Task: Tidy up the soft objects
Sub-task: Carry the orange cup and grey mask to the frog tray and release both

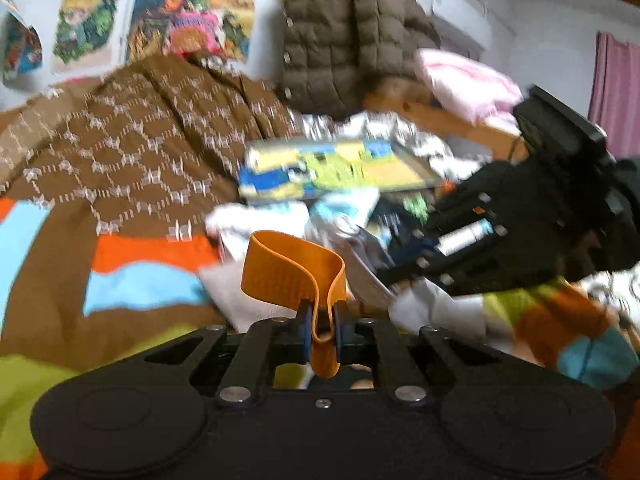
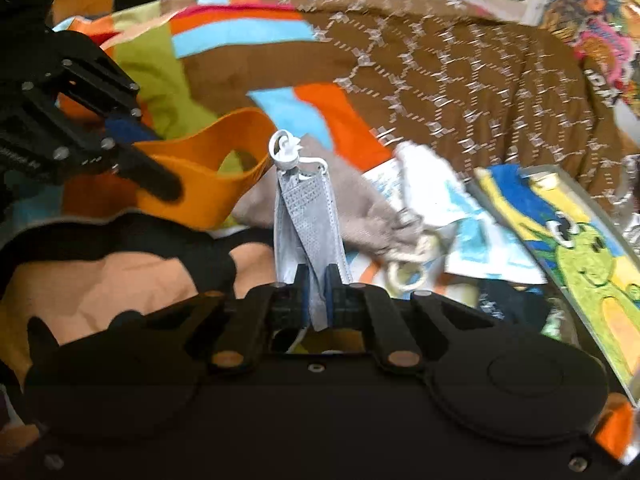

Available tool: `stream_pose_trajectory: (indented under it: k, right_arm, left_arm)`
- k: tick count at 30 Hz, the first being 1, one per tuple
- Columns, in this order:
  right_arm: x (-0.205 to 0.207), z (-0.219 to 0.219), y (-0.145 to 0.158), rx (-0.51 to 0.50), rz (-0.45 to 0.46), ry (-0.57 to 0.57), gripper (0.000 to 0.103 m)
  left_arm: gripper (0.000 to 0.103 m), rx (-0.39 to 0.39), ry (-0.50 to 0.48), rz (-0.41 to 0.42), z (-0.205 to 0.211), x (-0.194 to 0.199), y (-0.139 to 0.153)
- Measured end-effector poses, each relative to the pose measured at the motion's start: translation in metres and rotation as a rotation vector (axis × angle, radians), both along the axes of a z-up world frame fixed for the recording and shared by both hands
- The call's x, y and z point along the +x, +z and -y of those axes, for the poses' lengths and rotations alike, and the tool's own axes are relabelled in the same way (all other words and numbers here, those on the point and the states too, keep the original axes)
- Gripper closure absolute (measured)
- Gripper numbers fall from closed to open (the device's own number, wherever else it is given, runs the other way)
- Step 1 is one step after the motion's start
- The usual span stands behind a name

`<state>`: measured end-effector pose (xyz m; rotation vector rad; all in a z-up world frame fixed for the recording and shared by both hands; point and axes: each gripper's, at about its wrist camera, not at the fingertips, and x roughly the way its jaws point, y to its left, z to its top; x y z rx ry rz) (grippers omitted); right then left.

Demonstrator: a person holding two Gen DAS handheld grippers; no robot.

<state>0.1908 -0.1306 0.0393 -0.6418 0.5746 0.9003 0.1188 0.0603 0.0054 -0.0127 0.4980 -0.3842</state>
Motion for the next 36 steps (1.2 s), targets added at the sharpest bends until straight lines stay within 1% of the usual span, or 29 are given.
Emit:
stream_pose_trajectory:
  k: [5,8,10,13,15,20,23,25,28,32,34,36]
  right_arm:
    - [0.004,0.014,0.033,0.009,0.042,-0.074,0.101]
    - [0.016,0.024,0.055,0.004,0.085,-0.134,0.101]
    - [0.030,0.030,0.068,0.010,0.105,-0.188,0.101]
    - [0.056,0.039,0.083,0.023,0.115,-0.267,0.101]
    - [0.080,0.046,0.090,0.043,0.104,-0.339,0.101]
    - [0.146,0.067,0.094,0.110,0.077,-0.508,0.101]
    - [0.179,0.082,0.090,0.160,0.047,-0.601,0.101]
    - [0.197,0.089,0.086,0.173,0.028,-0.653,0.101]
    - [0.227,0.102,0.076,0.154,-0.019,-0.734,0.101]
    - [0.251,0.123,0.056,0.124,-0.073,-0.817,0.101]
    - [0.259,0.132,0.045,0.107,-0.102,-0.846,0.101]
    - [0.260,0.128,0.033,0.102,-0.133,-0.858,0.100]
  left_arm:
    - [0.092,-0.042,-0.004,0.094,0.006,0.037,0.013]
    - [0.092,-0.040,-0.020,0.159,0.013,0.067,0.019]
    - [0.092,-0.038,-0.020,0.205,0.019,0.094,0.022]
    - [0.092,-0.055,-0.005,0.220,0.026,0.141,0.023]
    - [0.092,-0.057,0.003,0.202,0.031,0.173,0.023]
    - [0.092,-0.053,0.019,0.143,0.048,0.244,0.015]
    - [0.092,-0.057,0.010,0.098,0.060,0.275,0.011]
    - [0.092,-0.059,-0.002,0.064,0.069,0.293,0.008]
    - [0.092,-0.092,-0.006,-0.014,0.081,0.319,0.003]
    - [0.092,-0.073,-0.004,-0.091,0.101,0.340,-0.007]
    - [0.092,-0.078,-0.004,-0.124,0.106,0.347,-0.010]
    - [0.092,-0.077,0.001,-0.154,0.109,0.352,-0.015]
